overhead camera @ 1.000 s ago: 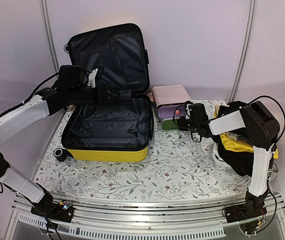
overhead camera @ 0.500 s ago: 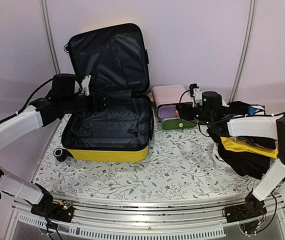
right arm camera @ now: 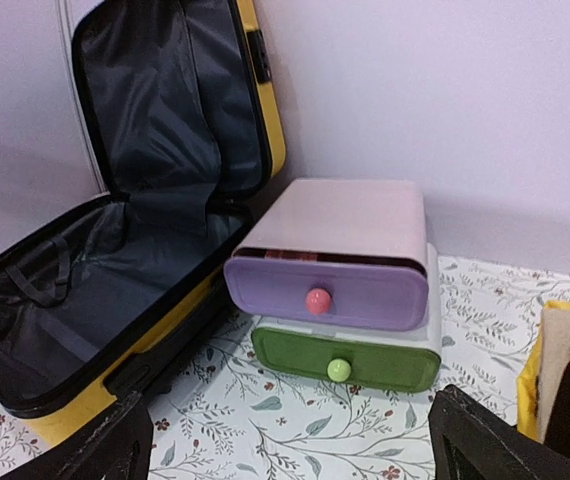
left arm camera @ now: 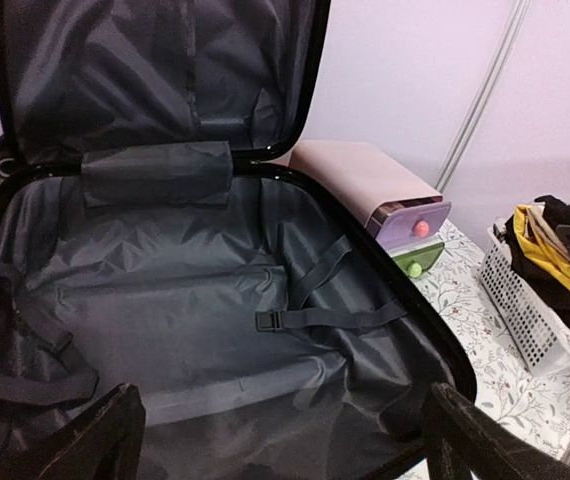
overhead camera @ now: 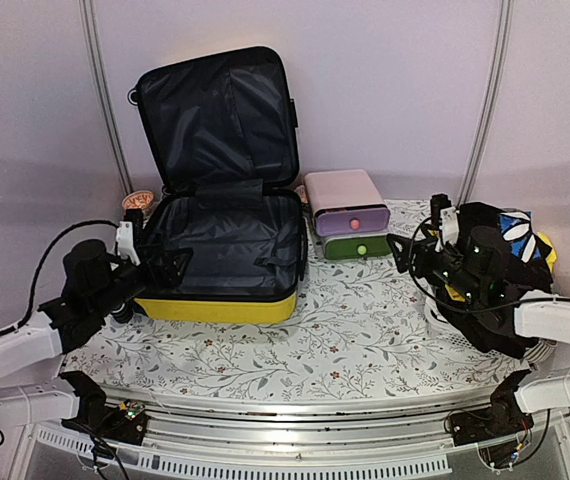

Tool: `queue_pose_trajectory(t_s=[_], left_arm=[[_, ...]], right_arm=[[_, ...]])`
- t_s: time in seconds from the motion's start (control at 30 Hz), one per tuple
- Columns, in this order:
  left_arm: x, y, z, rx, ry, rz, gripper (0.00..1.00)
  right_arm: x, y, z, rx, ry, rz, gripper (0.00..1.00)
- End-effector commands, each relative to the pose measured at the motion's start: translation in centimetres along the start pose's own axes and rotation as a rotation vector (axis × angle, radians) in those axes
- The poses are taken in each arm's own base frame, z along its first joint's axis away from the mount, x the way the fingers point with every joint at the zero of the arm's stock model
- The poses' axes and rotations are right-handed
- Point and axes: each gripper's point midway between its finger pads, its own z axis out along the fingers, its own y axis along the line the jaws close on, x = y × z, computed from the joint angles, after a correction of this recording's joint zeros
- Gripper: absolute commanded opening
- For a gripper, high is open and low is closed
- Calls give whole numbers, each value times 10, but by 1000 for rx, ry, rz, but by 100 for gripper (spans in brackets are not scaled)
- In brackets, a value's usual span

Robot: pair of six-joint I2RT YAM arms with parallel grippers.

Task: Open, take out, and arrange the luggage
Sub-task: Reset both arms

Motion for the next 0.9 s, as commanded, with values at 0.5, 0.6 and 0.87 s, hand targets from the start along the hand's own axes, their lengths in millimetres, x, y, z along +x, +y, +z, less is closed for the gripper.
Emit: queue_pose_trajectory(t_s=[0.5,0.6,0.87], left_arm=[[-1,-2,3,37,-52,-148,98],[0,-3,8,37,-42,-137,98],[5,-5,18,47,-15,-120,98]], right_arm=[[7,72,-120,-315,547,559,78],[61,91,-144,-342,822,638,62],[127,58,-196,27,1181,566,2]])
